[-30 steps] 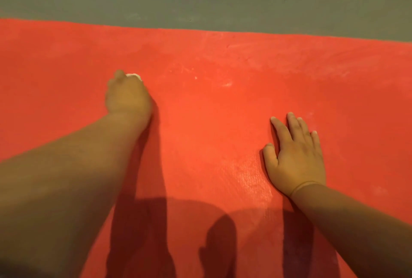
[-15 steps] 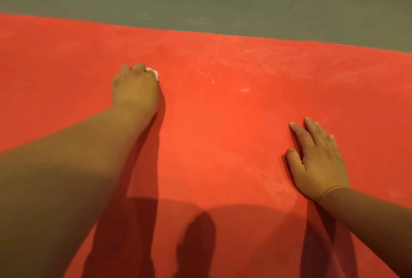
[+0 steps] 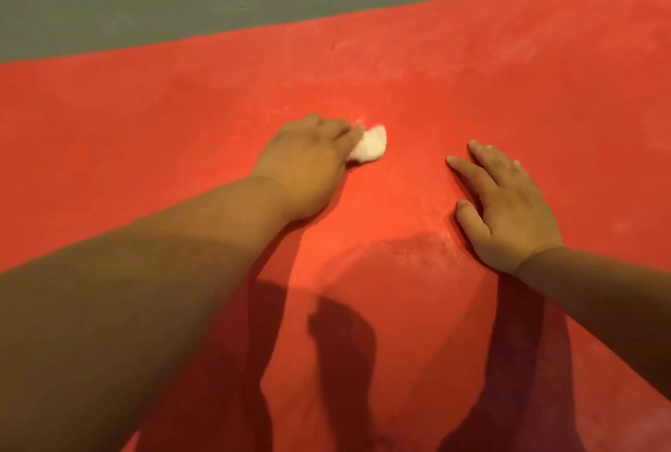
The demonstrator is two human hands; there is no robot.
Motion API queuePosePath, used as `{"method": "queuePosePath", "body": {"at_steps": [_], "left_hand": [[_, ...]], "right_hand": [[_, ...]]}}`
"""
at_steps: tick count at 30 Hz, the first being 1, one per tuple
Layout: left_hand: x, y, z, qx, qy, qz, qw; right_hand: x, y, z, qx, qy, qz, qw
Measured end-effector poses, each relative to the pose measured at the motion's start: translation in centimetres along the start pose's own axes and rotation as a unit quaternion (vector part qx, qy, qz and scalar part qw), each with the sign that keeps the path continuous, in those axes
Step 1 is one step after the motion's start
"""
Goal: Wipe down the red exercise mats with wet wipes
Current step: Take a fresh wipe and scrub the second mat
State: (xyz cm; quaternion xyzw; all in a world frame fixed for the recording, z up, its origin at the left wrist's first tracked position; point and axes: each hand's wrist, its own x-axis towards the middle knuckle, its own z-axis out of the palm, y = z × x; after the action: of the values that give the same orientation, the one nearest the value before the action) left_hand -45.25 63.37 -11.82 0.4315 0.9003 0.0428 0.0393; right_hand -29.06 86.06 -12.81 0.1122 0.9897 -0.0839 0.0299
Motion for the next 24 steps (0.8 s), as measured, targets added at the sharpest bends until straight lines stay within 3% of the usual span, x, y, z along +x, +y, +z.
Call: {"method": "queuePosePath", "body": {"at_steps": [3, 7, 9, 13, 16, 18, 20, 24], "left_hand": [[-2.4, -0.6, -0.3, -0.031, -0.002, -0.001, 1.000], [-7.0, -7.5, 0.3, 0.001, -0.009, -0.177, 0.984], [-8.6, -9.6, 0.8, 0.005, -0.010, -0.212, 0.977], [-8.8, -10.2, 1.6, -0.019, 0.042, -0.196, 0.980], [-9.0, -10.5, 1.8, -0.045, 0.070, -0.247, 0.965], [-9.0, -10.5, 1.7, -0.058, 0.076, -0.275, 0.957], [-9.0, -10.4, 1.6, -0.065, 0.077, -0.273, 0.957], [-8.9, -10.5, 1.1, -0.064, 0.065, -0.273, 0.958]], "right_hand": [[0.1, -0.1, -0.2, 0.002, -0.006, 0.011, 1.000], [0.1, -0.4, -0.6, 0.021, -0.011, 0.024, 0.999], [0.2, -0.8, -0.7, 0.024, 0.002, 0.037, 0.999], [2.6, -5.5, -0.1, 0.071, 0.133, 0.117, 0.982], [6.8, -12.5, 0.6, 0.207, 0.170, 0.123, 0.955], [8.2, -16.9, 1.1, 0.225, 0.171, 0.065, 0.957], [7.9, -20.5, 1.5, 0.206, 0.120, -0.031, 0.971], [8.1, -22.2, 1.7, 0.162, 0.041, -0.058, 0.984]]}}
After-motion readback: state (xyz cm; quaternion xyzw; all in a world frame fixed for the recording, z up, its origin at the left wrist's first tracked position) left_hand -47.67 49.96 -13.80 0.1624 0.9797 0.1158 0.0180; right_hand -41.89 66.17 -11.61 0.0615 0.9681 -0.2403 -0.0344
